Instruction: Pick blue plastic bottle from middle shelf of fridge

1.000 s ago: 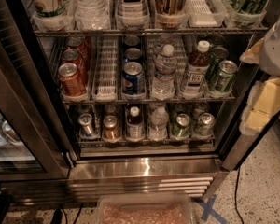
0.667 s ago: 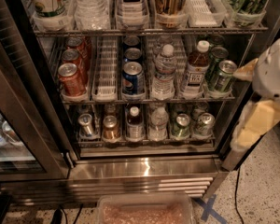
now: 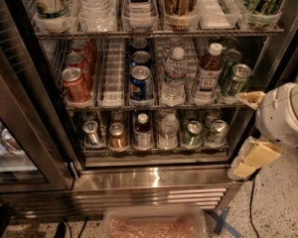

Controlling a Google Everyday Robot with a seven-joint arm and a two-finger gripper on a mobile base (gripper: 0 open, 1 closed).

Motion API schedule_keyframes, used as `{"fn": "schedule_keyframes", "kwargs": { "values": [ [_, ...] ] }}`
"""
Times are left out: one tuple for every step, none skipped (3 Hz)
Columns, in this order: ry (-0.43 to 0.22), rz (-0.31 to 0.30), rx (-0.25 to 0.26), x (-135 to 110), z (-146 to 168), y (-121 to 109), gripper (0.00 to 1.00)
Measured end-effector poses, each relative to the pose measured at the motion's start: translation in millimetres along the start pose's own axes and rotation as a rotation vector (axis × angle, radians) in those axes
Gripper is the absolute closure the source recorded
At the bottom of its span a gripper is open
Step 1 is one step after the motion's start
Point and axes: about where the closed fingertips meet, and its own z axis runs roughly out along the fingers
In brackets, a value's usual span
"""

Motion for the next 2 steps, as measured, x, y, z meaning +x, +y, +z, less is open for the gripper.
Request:
{"fn": "schedule_keyframes", "kwargs": {
  "values": [
    [-0.064,-0.001,0.072,-0.6,13.0,-8.0,0.00],
    [-0.064,-0.001,0.073,-0.6,13.1,-8.0,0.00]
  ]
}}
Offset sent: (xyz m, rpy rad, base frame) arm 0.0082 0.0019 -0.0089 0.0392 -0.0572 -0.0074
